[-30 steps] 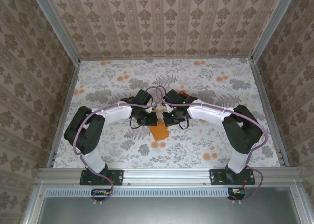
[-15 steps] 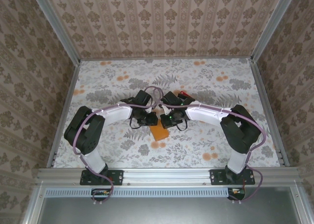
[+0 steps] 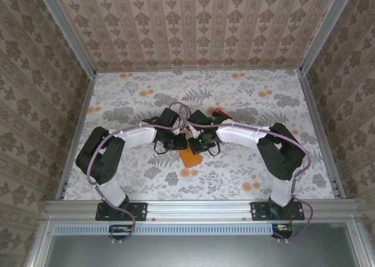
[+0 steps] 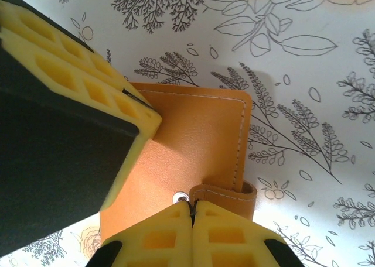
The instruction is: Put the credit cards into the card holder
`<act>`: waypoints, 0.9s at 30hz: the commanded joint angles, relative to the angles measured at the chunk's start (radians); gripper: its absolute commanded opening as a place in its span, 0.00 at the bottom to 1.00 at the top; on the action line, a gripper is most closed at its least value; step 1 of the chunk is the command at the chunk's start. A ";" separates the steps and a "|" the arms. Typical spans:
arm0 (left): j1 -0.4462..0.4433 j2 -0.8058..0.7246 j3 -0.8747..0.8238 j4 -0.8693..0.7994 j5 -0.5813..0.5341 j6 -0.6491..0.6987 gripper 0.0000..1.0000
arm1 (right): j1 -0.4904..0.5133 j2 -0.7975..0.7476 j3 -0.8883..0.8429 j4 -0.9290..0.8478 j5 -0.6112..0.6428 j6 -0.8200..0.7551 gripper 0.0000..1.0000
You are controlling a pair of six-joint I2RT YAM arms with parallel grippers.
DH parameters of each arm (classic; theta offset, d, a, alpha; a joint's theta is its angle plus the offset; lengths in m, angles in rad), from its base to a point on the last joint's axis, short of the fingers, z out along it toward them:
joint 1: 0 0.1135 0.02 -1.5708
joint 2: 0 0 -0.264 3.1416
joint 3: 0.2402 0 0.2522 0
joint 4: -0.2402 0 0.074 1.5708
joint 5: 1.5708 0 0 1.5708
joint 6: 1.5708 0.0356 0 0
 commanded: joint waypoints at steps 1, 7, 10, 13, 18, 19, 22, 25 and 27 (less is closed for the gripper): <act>0.015 0.020 -0.060 0.067 -0.032 -0.034 0.11 | 0.040 0.054 0.026 -0.063 0.029 -0.034 0.00; 0.134 -0.074 -0.118 0.112 0.009 -0.044 0.15 | 0.044 0.073 0.016 -0.078 0.071 -0.041 0.00; 0.200 -0.128 -0.152 0.101 0.015 -0.037 0.15 | 0.048 0.077 0.016 -0.089 0.094 -0.053 0.00; 0.207 -0.166 -0.195 0.104 0.019 -0.043 0.15 | 0.051 0.084 0.017 -0.093 0.097 -0.059 0.00; 0.184 -0.176 -0.258 0.132 0.041 -0.082 0.14 | 0.061 0.092 0.026 -0.089 0.096 -0.063 0.00; 0.184 -0.157 -0.253 0.135 0.063 -0.091 0.14 | 0.066 0.091 0.028 -0.087 0.097 -0.070 0.00; 0.113 -0.096 -0.241 0.201 0.135 -0.142 0.14 | 0.081 0.084 0.037 -0.086 0.114 -0.083 0.00; 0.073 -0.057 -0.210 0.192 0.111 -0.144 0.13 | 0.091 0.086 0.046 -0.099 0.122 -0.092 0.00; 0.066 -0.042 -0.201 0.195 0.105 -0.150 0.11 | 0.098 0.086 0.043 -0.100 0.130 -0.095 0.00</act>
